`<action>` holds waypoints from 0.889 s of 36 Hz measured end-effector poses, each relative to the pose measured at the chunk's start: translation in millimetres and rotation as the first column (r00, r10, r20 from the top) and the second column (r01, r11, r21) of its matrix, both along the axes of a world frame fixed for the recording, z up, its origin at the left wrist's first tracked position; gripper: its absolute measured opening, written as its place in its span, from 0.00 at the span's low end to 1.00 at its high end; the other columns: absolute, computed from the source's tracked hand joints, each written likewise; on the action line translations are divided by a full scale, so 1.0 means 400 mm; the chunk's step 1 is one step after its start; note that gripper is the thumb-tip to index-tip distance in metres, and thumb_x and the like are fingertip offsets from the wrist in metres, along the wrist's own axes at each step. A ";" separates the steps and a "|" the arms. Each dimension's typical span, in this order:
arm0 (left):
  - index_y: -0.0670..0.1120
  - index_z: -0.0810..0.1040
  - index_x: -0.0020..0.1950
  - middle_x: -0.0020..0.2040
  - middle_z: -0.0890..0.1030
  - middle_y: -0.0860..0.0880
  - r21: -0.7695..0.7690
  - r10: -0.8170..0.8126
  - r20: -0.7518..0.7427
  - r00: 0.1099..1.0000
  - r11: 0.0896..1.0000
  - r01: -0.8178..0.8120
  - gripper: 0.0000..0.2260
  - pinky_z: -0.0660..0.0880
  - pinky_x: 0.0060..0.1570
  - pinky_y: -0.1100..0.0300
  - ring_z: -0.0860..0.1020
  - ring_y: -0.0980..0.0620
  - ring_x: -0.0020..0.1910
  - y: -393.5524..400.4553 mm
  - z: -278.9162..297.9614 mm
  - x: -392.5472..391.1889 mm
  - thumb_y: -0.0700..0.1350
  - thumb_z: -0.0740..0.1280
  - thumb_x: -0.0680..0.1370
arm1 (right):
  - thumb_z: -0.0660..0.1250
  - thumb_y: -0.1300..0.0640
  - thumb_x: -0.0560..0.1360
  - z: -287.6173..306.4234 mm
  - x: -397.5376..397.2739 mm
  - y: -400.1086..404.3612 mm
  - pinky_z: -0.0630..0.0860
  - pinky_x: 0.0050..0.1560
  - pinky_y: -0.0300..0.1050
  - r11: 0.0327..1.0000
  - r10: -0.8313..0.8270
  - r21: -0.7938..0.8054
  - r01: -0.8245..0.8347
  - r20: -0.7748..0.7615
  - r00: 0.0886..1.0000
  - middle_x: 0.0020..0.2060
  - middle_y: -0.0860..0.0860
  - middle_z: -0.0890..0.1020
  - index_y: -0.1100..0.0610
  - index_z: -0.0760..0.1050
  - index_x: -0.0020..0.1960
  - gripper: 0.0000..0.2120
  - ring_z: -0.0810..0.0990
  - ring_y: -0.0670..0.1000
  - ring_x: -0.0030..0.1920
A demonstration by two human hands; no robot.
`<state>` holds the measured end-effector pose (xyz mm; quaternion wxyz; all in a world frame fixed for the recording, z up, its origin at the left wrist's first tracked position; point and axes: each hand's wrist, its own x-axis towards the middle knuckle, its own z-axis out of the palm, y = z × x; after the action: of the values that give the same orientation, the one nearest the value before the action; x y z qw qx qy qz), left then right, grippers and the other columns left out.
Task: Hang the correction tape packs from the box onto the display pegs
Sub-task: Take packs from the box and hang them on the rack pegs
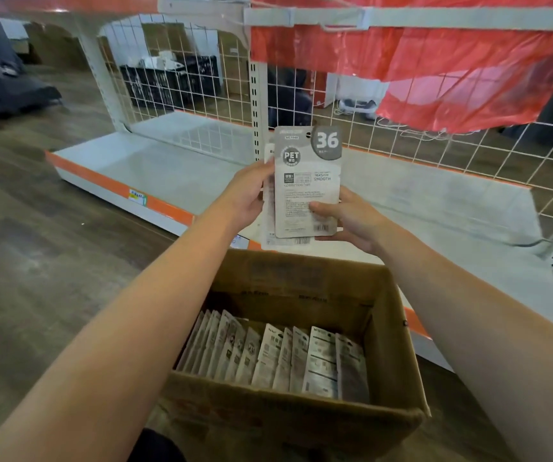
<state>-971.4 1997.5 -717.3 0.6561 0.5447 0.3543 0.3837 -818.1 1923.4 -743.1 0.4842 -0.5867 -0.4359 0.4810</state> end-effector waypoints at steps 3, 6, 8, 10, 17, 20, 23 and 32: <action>0.51 0.75 0.51 0.43 0.83 0.51 -0.021 -0.042 -0.022 0.999 0.999 0.042 0.09 0.76 0.48 0.55 0.80 0.51 0.45 -0.006 -0.003 -0.009 0.49 0.56 0.83 | 0.66 0.62 0.77 -0.002 0.003 -0.002 0.80 0.46 0.49 1.000 -0.012 0.008 0.011 0.012 1.000 0.56 0.47 0.81 0.49 0.69 0.65 0.19 0.80 0.49 0.54; 0.54 0.73 0.59 0.55 0.81 0.47 -0.059 -0.107 -0.010 0.994 0.993 0.106 0.09 0.73 0.59 0.44 0.78 0.44 0.58 -0.013 -0.011 -0.011 0.45 0.55 0.84 | 0.66 0.62 0.77 -0.001 0.001 -0.003 0.80 0.49 0.51 1.000 -0.014 0.019 0.014 0.008 1.000 0.59 0.48 0.80 0.50 0.68 0.67 0.21 0.79 0.50 0.56; 0.52 0.71 0.63 0.59 0.80 0.46 -0.086 -0.122 0.011 0.993 0.989 0.122 0.12 0.74 0.59 0.43 0.77 0.43 0.61 -0.016 -0.013 -0.014 0.41 0.55 0.84 | 0.66 0.62 0.77 0.002 -0.001 -0.005 0.80 0.53 0.55 1.000 -0.016 0.024 0.016 -0.006 1.000 0.58 0.49 0.80 0.50 0.69 0.66 0.19 0.79 0.51 0.56; 0.50 0.70 0.64 0.61 0.79 0.46 -0.079 -0.090 -0.016 0.996 0.993 0.089 0.14 0.77 0.53 0.46 0.78 0.44 0.58 -0.022 -0.012 -0.020 0.37 0.54 0.83 | 0.66 0.63 0.77 0.004 -0.002 -0.009 0.79 0.54 0.56 0.999 -0.032 0.028 0.033 -0.053 0.998 0.57 0.48 0.81 0.49 0.71 0.62 0.16 0.80 0.51 0.56; 0.41 0.73 0.62 0.60 0.80 0.43 -0.187 0.155 0.022 0.988 0.971 -0.148 0.10 0.79 0.51 0.44 0.81 0.44 0.55 -0.081 -0.027 -0.055 0.38 0.60 0.81 | 0.64 0.63 0.78 0.063 -0.030 -0.057 0.80 0.50 0.51 0.998 -0.052 0.023 0.057 -0.198 0.979 0.55 0.48 0.83 0.53 0.73 0.62 0.14 0.82 0.50 0.53; 0.41 0.74 0.63 0.57 0.82 0.42 -0.218 0.148 0.073 0.986 0.967 -0.129 0.12 0.77 0.54 0.41 0.82 0.43 0.54 -0.110 -0.050 -0.073 0.41 0.61 0.81 | 0.65 0.64 0.77 0.063 -0.052 -0.089 0.81 0.52 0.48 0.999 -0.020 0.027 0.024 -0.120 0.993 0.55 0.49 0.83 0.53 0.74 0.60 0.13 0.83 0.49 0.53; 0.40 0.76 0.62 0.54 0.83 0.41 -0.206 0.149 0.090 0.985 0.970 -0.128 0.12 0.77 0.55 0.42 0.82 0.43 0.53 -0.119 -0.056 -0.066 0.42 0.62 0.81 | 0.65 0.63 0.77 0.025 -0.066 -0.109 0.80 0.53 0.44 0.999 -0.045 0.025 0.047 -0.086 0.995 0.55 0.48 0.83 0.55 0.72 0.64 0.16 0.82 0.48 0.54; 0.48 0.79 0.54 0.51 0.84 0.49 -0.156 0.092 0.036 0.995 0.984 -0.086 0.10 0.79 0.48 0.53 0.82 0.49 0.51 -0.124 -0.037 -0.038 0.39 0.58 0.82 | 0.66 0.60 0.77 0.034 -0.009 -0.120 0.79 0.55 0.47 0.996 -0.083 0.010 0.087 -0.195 0.977 0.51 0.45 0.85 0.52 0.77 0.58 0.11 0.84 0.46 0.50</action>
<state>-986.4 1947.9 -732.0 0.6859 0.4677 0.3927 0.3958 -821.8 1875.3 -729.3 0.5499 -0.5506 -0.3656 0.5107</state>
